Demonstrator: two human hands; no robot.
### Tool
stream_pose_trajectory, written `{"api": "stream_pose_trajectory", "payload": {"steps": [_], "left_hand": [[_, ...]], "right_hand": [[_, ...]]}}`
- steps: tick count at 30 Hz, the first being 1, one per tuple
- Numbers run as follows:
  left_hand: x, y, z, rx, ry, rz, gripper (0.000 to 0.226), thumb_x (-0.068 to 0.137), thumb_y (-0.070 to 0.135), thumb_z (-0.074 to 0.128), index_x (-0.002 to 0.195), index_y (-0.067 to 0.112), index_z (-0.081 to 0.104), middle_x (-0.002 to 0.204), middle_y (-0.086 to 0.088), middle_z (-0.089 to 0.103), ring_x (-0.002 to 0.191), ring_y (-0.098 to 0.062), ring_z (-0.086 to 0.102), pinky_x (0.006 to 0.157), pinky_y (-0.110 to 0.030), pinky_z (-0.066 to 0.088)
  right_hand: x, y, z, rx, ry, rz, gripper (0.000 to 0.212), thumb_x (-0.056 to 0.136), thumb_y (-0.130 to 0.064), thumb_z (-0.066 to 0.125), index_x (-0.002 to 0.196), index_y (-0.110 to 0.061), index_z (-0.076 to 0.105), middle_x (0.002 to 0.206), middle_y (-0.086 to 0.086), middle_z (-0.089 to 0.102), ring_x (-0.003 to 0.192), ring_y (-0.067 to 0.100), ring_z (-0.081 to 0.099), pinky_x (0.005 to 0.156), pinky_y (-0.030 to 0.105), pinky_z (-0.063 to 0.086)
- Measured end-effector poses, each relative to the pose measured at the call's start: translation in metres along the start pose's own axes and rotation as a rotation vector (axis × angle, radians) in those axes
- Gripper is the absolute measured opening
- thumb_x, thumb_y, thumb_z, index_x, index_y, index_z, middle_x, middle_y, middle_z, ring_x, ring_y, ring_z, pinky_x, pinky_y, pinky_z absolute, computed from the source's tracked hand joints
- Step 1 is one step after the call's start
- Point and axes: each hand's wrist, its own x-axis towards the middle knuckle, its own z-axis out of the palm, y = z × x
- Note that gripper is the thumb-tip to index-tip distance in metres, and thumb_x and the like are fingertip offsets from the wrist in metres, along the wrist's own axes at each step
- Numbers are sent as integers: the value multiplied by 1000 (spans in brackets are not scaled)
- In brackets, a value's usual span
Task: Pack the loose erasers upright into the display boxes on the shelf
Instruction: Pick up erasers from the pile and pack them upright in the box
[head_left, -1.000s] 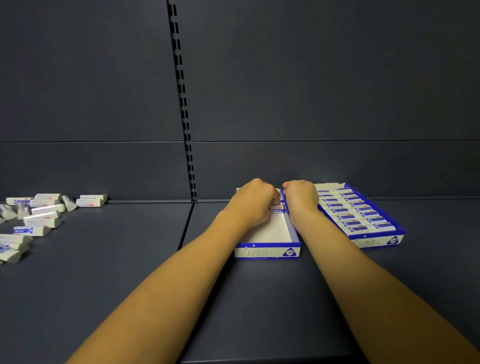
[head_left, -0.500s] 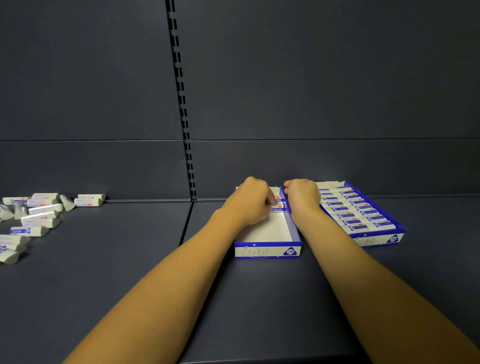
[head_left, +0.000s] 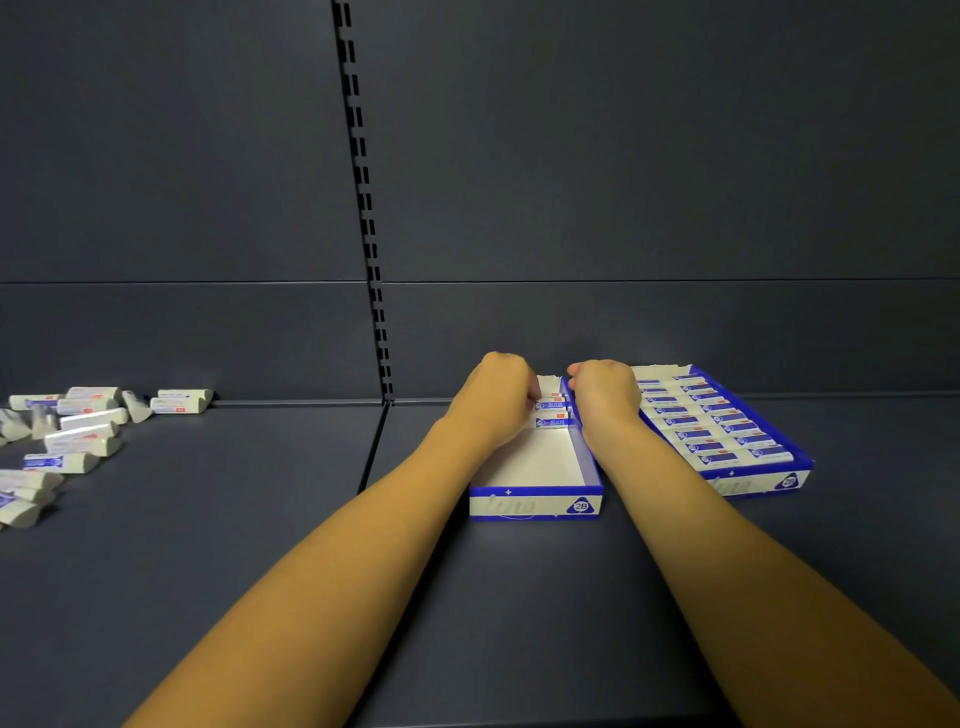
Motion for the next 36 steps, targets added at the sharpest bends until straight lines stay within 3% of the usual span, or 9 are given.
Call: {"api": "stream_pose_trajectory", "payload": {"steps": [3,5,7,10,15,18,29,34,36], "left_hand": [[2,0,-1,-34,-25,-32,21,95,20,68,110,9,76,115,-7,71,105,-24,66,91,-34,57],[5,-1,-2,-42,-46,-45,21,94,21,69,110,9,77,115,-7,71,103,-24,66,90,-35,57],[7,-1,-1,-41,-62,-46,25,93,23,70,112,8,76,116,-8,71,103,-24,66,91,-35,57],[5,-1,0,-25,-59,-20,28,94,26,69,115,7,74,117,-8,70,103,-24,65,88,-31,55],[2,-4,0,-28,-34,0,25,95,20,68,117,9,72,121,-8,67,108,-23,62,91,-32,54],[0,-6,-1,-44,27,-19,25,93,15,69,118,9,68,122,-9,64,109,-22,61,90,-31,54],[3,-4,3,-27,-10,-1,24,93,22,70,113,10,73,118,-7,70,104,-22,66,90,-33,56],[7,-2,9,-17,-33,73,21,94,19,69,113,13,75,112,-4,72,100,-19,67,83,-28,54],[8,-3,8,-27,-49,61,21,94,20,70,112,12,76,112,-5,72,99,-20,67,81,-27,53]], "right_hand": [[-4,-7,3,-81,-1,69,33,98,-23,63,124,-5,57,124,15,62,103,22,61,76,24,48],[-2,-7,0,-163,-9,-31,32,98,-23,62,125,-6,57,121,14,62,96,21,56,73,25,46],[-1,-7,0,-277,9,28,36,98,-25,63,128,-8,55,114,11,58,92,20,48,72,26,42],[-4,-10,-1,-293,-9,3,35,99,-23,62,129,-6,56,120,13,60,90,18,53,69,21,44],[-13,-12,-2,-332,-9,-15,44,96,-26,66,135,-8,52,130,15,57,119,27,57,92,30,50],[-8,-10,-3,-377,15,-29,38,98,-25,63,132,-9,54,118,13,58,106,25,59,76,25,50],[-10,-6,-3,-266,7,11,42,95,-26,67,131,-9,53,129,15,58,117,26,59,93,32,51],[-9,-8,-2,-249,4,45,30,98,-16,62,125,-4,57,127,18,60,110,25,60,88,31,52],[-13,-9,-1,-190,-29,24,19,97,-12,57,113,-5,62,122,20,65,94,22,60,73,27,51]]}}
